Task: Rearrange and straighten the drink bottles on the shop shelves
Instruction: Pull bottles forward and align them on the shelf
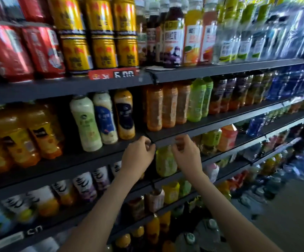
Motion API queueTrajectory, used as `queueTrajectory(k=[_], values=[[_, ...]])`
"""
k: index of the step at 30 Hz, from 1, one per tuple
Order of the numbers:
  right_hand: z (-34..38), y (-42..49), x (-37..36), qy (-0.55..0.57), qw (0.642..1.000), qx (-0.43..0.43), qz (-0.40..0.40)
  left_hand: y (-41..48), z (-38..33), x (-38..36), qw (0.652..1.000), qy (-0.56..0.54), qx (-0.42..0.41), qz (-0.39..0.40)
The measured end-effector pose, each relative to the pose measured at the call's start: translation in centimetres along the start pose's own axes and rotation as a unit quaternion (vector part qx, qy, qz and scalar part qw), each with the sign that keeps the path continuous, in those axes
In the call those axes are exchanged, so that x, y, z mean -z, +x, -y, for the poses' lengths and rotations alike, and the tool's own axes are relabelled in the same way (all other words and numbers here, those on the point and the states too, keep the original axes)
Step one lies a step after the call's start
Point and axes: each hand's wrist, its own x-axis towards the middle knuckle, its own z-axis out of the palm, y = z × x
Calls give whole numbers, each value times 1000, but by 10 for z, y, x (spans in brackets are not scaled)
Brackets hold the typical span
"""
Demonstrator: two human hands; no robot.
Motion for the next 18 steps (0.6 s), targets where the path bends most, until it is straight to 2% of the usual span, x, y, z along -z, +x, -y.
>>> queueTrajectory(k=[7,18], values=[[-124,5,87,-8,997,-63,38,1,-69,-123,997,-13,56,53],[-283,41,160,-24,981,-185,50,41,-152,-287,987,15,53,149]])
